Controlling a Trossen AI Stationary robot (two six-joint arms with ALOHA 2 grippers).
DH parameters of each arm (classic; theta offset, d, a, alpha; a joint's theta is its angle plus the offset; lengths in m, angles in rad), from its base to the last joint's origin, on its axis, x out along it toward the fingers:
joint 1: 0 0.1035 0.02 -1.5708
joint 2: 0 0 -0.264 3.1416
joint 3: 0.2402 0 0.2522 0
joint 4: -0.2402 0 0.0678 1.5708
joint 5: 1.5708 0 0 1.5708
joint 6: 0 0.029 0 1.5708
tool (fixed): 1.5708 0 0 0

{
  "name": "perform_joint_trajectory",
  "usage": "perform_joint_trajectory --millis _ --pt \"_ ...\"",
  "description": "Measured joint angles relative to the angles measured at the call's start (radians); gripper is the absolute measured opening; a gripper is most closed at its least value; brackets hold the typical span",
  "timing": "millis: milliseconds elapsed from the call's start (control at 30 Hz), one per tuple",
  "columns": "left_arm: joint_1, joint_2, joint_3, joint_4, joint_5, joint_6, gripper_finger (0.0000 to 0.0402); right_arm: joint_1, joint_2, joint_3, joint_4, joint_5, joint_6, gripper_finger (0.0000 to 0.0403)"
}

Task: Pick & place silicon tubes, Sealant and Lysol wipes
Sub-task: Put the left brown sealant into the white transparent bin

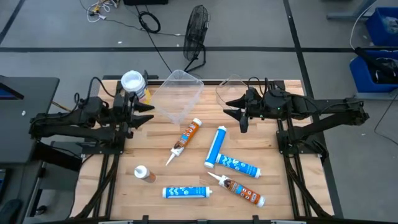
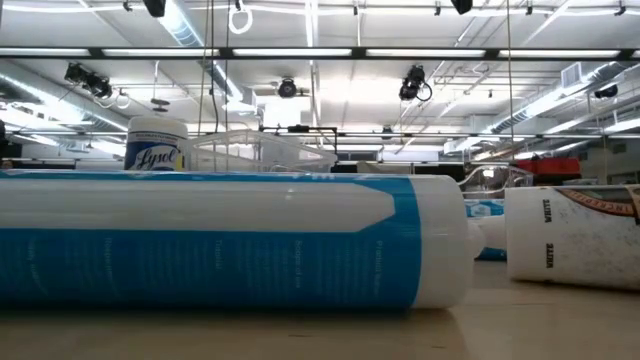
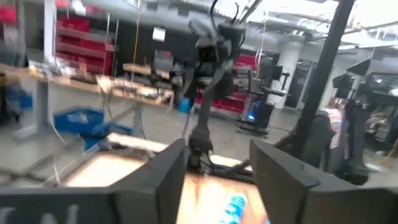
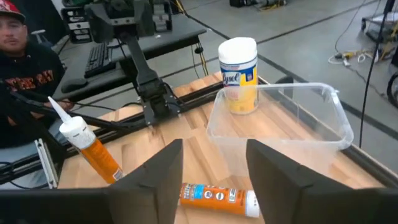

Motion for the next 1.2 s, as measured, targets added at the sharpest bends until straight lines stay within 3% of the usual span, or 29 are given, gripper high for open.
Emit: perform_joint_trajectory --millis 133,267,400,600,767,900,1200 --pt "0.000 -0.013 0.000 0.026 -0.019 0.037 0.0223 0.000 0.000 0.000 -0.001 0.000 0.031 0.0198" --pt "-0.001 -0.035 0.000 0.054 -0.014 0.029 0.0226 0.000 0.000 0.000 -0.001 0.001 0.060 0.0201" --pt "-0.005 -0.060 0.000 0.050 0.080 -0.052 0.0220 0.000 0.000 0.000 0.000 0.000 0.092 0.0201" --pt "-0.005 -0.096 0.000 -0.007 0.115 -0.086 0.0219 0.000 0.000 0.000 0.003 0.001 0.138 0.0201" --pt "-0.005 -0.098 0.000 -0.036 0.270 -0.126 0.0218 0.000 0.000 0.000 0.004 0.001 0.171 0.0201" --pt "-0.017 -0.096 0.000 -0.071 0.314 -0.180 0.0220 0.000 0.001 0.000 0.004 0.002 0.201 0.0201" --pt "-0.115 -0.097 0.000 -0.094 0.352 -0.207 0.0288 0.000 0.067 -0.001 0.025 0.009 0.241 0.0201"
